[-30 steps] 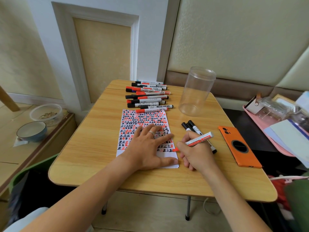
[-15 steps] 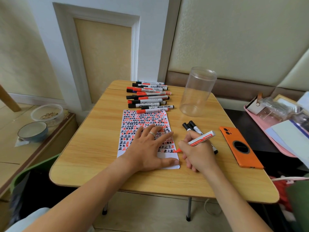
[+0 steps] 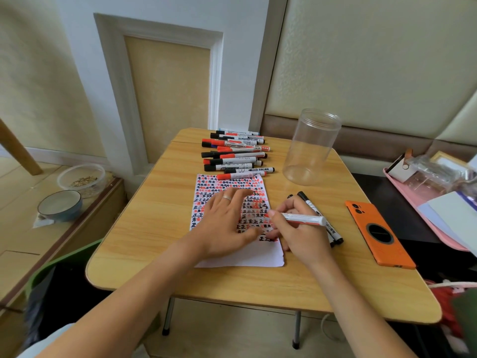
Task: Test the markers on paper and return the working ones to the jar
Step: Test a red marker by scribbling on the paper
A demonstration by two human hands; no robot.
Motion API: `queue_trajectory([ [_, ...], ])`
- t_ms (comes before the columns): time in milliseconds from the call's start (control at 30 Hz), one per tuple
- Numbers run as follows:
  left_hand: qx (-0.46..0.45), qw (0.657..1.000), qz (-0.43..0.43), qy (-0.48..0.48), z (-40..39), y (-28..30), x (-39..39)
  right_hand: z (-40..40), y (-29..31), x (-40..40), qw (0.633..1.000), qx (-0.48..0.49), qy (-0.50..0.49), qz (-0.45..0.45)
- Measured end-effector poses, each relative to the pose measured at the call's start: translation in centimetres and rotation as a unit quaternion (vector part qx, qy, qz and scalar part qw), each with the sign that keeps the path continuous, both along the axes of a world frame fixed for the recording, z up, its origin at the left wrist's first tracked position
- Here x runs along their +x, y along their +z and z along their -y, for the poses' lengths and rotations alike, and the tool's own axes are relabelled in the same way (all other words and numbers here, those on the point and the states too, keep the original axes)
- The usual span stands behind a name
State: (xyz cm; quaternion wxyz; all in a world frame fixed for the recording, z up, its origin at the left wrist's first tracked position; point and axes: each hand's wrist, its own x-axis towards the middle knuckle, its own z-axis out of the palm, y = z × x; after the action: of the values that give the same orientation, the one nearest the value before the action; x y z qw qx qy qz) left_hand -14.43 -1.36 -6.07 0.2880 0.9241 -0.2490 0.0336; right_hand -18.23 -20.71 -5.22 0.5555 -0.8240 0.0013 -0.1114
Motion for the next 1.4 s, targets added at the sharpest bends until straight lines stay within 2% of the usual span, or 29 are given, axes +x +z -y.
queue_trajectory([
  [167,0.066,0.994,0.046,0.074,-2.3,0.8,0.5,0.2,-0.1,0.1,0.999,0.015,0.030,0.014],
  [267,0.081,0.993,0.055,0.063,-2.6,0.5,0.6,0.5,0.0,0.1,0.996,0.010,0.064,0.059],
  [367,0.034,0.997,0.046,0.052,-2.3,0.2,0.5,0.5,-0.1,0.1,0.993,0.009,0.099,0.063],
  [567,-0.027,0.998,0.055,0.023,-1.7,0.4,0.1,0.7,-0.3,0.0,0.985,0.081,0.146,0.043],
  [700,-0.052,0.996,0.061,-0.039,-1.2,0.3,-0.2,0.7,-0.5,0.0,0.984,0.067,0.158,0.036],
  [800,-0.091,0.991,0.042,-0.094,-0.8,0.4,-0.6,0.7,-0.6,0.0,0.984,0.078,0.156,0.037],
  [1067,-0.153,0.976,-0.034,-0.154,-0.4,1.1,-1.1,1.3,-0.2,0.2,0.981,0.096,0.160,0.043],
  [1167,-0.179,0.971,-0.036,-0.155,-0.4,1.3,-1.1,1.3,-0.2,0.1,0.979,0.107,0.168,0.033],
  [1267,-0.159,0.979,0.010,-0.127,-0.3,0.9,-0.7,1.2,-0.1,-0.1,0.976,0.119,0.183,0.021],
  [1400,-0.174,0.981,0.029,-0.082,-0.8,0.8,-0.2,1.5,0.1,-0.3,0.972,0.197,0.124,0.016],
])
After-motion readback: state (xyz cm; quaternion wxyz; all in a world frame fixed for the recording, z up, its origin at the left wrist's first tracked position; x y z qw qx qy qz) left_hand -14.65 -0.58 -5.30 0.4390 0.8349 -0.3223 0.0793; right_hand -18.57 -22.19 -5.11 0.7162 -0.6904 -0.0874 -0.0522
